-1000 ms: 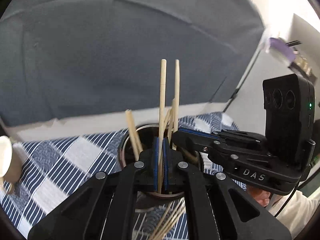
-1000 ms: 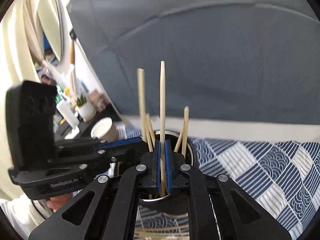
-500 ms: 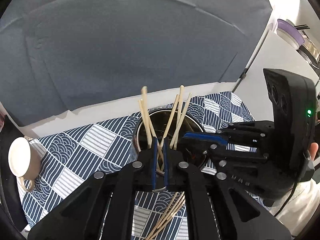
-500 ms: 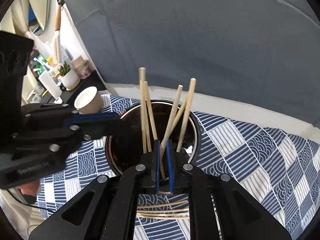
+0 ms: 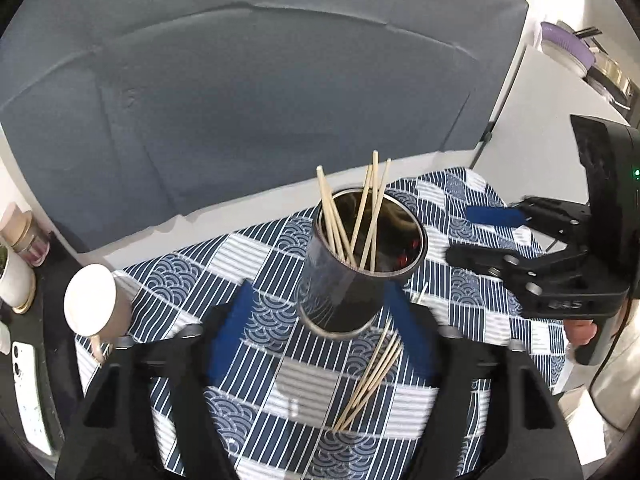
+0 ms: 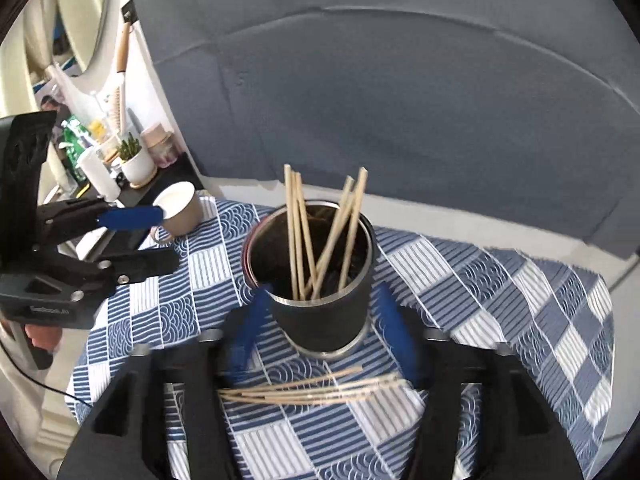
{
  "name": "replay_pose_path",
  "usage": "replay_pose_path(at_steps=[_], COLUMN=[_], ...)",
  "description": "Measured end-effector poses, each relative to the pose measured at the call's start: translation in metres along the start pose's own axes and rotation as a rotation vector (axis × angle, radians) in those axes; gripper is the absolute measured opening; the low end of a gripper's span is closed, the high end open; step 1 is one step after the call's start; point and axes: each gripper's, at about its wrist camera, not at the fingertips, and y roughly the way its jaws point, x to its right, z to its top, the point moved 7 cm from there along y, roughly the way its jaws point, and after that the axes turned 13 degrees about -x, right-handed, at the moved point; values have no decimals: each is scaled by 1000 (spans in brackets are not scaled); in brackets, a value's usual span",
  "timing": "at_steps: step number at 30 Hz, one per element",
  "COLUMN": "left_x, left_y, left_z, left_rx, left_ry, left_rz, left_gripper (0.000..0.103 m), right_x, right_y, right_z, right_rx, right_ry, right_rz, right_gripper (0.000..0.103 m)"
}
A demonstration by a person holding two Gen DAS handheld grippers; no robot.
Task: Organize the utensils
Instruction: 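Lower both open tools to the skewers lying beside the cup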
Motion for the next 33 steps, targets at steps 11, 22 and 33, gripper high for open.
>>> replay_pose_path(at_steps=[11, 22, 33], left_x=[-9, 27, 39], left_y=[39, 154, 195], left_z=[-52, -80, -67], left_rx=[-108, -317, -364], left_ry=[56, 199, 276], left_rz=[32, -17, 82], left_gripper=[91, 91, 84], right_x=[25, 49, 57], right_y=[43, 90, 88], right_z=[-79, -175, -192], right_rx=[-135, -291, -323], right_ry=[229, 429, 444], right_rz=[-58, -123, -176], right_gripper=[87, 87, 87])
